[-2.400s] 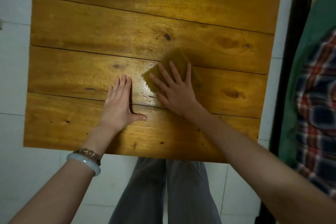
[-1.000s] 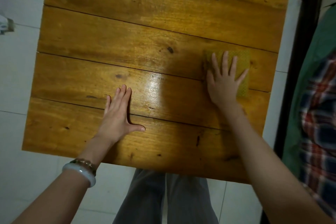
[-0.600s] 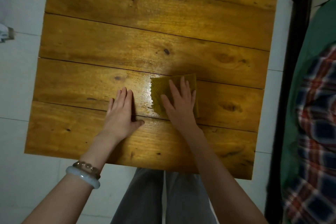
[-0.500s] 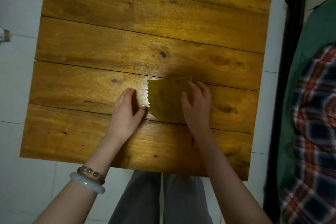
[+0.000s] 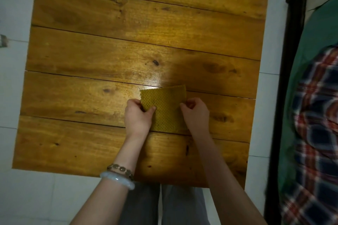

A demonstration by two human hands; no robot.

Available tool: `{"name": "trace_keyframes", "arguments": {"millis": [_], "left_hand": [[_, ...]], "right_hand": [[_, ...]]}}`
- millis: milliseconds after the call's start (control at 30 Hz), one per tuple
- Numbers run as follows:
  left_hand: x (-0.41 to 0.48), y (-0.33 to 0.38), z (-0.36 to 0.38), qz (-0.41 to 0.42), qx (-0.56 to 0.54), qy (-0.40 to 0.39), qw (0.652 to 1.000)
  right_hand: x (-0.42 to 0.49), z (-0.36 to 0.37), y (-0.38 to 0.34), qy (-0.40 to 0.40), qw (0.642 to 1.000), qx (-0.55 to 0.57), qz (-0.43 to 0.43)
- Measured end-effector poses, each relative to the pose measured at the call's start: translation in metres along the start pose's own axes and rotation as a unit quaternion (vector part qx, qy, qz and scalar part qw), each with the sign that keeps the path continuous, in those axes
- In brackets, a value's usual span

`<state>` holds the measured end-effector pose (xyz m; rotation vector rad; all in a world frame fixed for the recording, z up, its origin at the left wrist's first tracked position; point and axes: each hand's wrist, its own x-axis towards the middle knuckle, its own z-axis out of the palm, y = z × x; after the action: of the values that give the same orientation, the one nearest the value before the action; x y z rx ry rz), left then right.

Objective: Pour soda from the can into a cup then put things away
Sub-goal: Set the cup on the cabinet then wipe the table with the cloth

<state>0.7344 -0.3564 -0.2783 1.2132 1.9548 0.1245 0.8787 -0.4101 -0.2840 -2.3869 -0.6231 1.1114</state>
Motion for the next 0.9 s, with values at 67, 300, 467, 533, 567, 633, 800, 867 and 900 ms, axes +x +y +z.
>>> {"name": "trace_keyframes", "arguments": {"millis": [67,300,467,533,567,633,800,867,900], "left_hand": [[0.0,0.006,-0.001,-0.009,0.039,-0.005,0.999],[-0.006,0.026,0.002,0.042,0.087,-0.023,0.995],[0.015,0.062,0.003,0.125,-0.036,-0.083,0.988],[0.029,0.092,0.006,0.172,-0.043,-0.125,0.976],[0.034,0.109,0.008,0.196,-0.043,-0.144,0.969],[0.045,0.142,0.015,0.247,-0.037,-0.169,0.953],[0.08,0.227,0.046,0.294,-0.093,-0.217,0.926],[0.096,0.256,0.061,0.303,-0.104,-0.23,0.919],[0.103,0.269,0.069,0.303,-0.099,-0.235,0.918]], "right_hand": [[0.001,0.001,-0.002,0.003,1.0,-0.025,-0.011],[-0.002,-0.015,-0.012,-0.055,0.994,0.068,-0.057],[0.028,-0.049,-0.022,-0.038,0.977,0.197,-0.068],[0.05,-0.069,-0.031,-0.031,0.973,0.219,-0.073],[0.063,-0.079,-0.036,-0.027,0.971,0.225,-0.076],[0.09,-0.1,-0.047,-0.012,0.971,0.224,-0.087],[0.166,-0.156,-0.083,0.063,0.973,0.182,-0.127],[0.195,-0.176,-0.094,0.077,0.975,0.151,-0.145],[0.209,-0.184,-0.098,0.08,0.976,0.14,-0.147]]}}
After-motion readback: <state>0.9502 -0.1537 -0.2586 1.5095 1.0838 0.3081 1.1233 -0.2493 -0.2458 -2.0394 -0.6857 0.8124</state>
